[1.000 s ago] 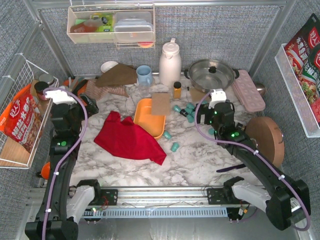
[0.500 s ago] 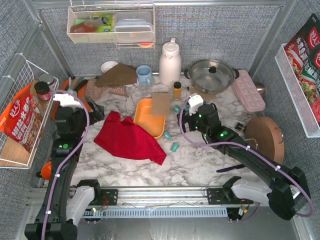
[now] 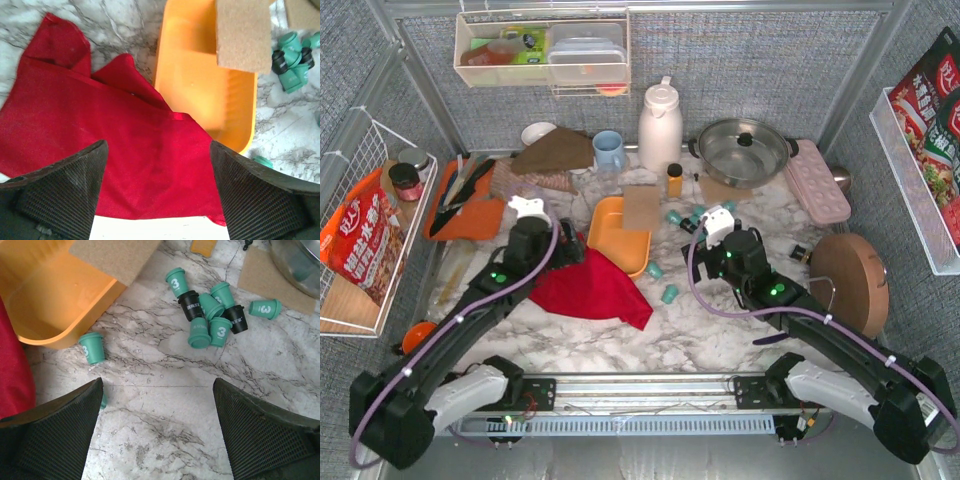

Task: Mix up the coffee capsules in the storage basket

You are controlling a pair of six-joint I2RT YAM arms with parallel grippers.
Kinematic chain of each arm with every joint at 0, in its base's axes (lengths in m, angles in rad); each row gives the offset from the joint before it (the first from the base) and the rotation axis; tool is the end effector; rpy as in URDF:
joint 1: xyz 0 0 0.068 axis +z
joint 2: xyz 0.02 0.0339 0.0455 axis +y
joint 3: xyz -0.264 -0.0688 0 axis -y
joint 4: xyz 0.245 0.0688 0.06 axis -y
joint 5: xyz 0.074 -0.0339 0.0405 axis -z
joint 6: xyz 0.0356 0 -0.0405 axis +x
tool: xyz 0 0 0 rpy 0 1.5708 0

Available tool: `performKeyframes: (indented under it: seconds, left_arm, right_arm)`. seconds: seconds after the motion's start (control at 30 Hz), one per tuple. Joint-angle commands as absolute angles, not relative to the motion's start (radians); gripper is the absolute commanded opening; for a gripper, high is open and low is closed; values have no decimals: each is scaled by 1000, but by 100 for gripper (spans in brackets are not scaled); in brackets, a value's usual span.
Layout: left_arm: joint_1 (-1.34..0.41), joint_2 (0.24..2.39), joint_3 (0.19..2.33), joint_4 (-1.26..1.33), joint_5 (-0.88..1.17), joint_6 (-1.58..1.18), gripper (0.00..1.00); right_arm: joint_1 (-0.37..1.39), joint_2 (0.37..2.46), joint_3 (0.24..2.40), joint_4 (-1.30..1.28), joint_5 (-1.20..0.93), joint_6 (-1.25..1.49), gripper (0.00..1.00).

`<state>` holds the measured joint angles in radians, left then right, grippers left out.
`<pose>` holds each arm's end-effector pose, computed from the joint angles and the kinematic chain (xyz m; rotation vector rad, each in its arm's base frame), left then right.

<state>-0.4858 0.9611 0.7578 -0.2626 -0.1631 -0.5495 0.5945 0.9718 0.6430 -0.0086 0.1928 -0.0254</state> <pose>0.1958 -0.0969 0.2902 -0.1695 2.0575 -0.4825 0.1904 0.1205 0.2731 -0.4560 1.8515 0.2020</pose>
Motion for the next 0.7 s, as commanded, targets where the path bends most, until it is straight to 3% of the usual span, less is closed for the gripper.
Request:
performKeyframes:
  seconds: [0.0,0.47,0.67]
  left_arm:
    - [-590,1072,776,-186,-304,-645,89]
    - [-740,1453,957,-295,-583,-813,85]
    - [-742,1502,948,-262,-585,-845,84]
  right_arm:
    - [596,965,639,27,240,-28,96]
    - [597,928,625,28,259,-10,96]
    - [597,935,626,30,256,-5,96]
